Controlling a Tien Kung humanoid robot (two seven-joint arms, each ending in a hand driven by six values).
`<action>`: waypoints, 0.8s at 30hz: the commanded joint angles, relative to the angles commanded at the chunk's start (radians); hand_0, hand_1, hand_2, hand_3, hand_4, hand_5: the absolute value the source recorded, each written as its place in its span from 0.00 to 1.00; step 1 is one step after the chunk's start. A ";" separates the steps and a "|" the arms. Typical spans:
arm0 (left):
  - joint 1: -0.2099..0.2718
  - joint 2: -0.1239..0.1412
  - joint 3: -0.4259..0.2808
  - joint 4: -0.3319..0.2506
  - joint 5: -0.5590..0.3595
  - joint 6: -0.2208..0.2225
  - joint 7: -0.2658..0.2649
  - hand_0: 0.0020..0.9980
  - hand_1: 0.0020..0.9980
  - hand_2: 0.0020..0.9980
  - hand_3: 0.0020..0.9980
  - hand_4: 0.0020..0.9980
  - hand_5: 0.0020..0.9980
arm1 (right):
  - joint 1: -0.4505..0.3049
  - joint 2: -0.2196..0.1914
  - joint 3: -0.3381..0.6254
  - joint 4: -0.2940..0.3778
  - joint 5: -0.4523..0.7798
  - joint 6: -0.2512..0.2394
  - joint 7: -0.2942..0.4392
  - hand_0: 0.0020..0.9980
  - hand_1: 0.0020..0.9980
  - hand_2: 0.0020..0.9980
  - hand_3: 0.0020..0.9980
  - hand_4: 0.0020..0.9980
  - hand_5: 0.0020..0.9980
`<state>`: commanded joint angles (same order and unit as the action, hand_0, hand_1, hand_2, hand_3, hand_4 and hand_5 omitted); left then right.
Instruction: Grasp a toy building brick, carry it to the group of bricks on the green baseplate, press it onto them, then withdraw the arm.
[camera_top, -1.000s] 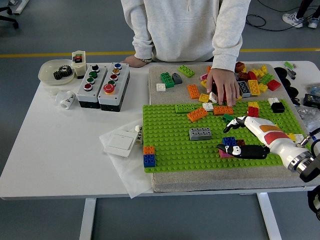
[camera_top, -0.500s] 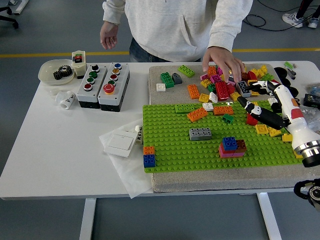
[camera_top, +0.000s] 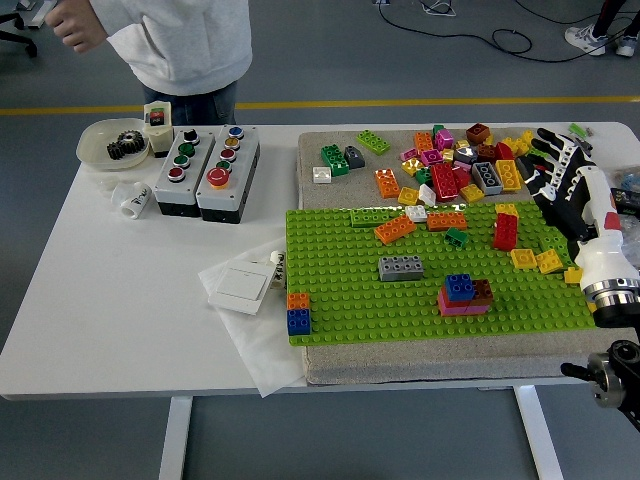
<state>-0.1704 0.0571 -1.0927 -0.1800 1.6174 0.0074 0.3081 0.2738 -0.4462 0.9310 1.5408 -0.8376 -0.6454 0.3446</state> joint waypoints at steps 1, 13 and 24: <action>0.001 0.000 -0.001 0.000 0.002 -0.003 0.001 0.78 0.76 0.81 0.59 0.62 0.62 | -0.005 0.003 0.003 -0.001 0.009 0.000 0.011 0.81 0.76 0.82 0.81 0.95 0.64; 0.014 -0.004 -0.034 0.000 0.043 0.001 0.004 0.78 0.76 0.80 0.60 0.62 0.61 | -0.050 0.036 0.072 -0.014 0.052 0.071 -0.081 0.82 0.77 0.81 0.81 1.00 0.86; 0.019 -0.005 -0.051 0.000 0.067 0.001 0.006 0.78 0.76 0.80 0.59 0.62 0.62 | -0.059 0.039 0.104 -0.020 0.047 0.092 -0.167 0.80 0.76 0.79 0.80 1.00 0.87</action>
<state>-0.1513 0.0519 -1.1437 -0.1800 1.6840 0.0080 0.3138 0.2152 -0.4076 1.0347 1.5210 -0.7910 -0.5530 0.1772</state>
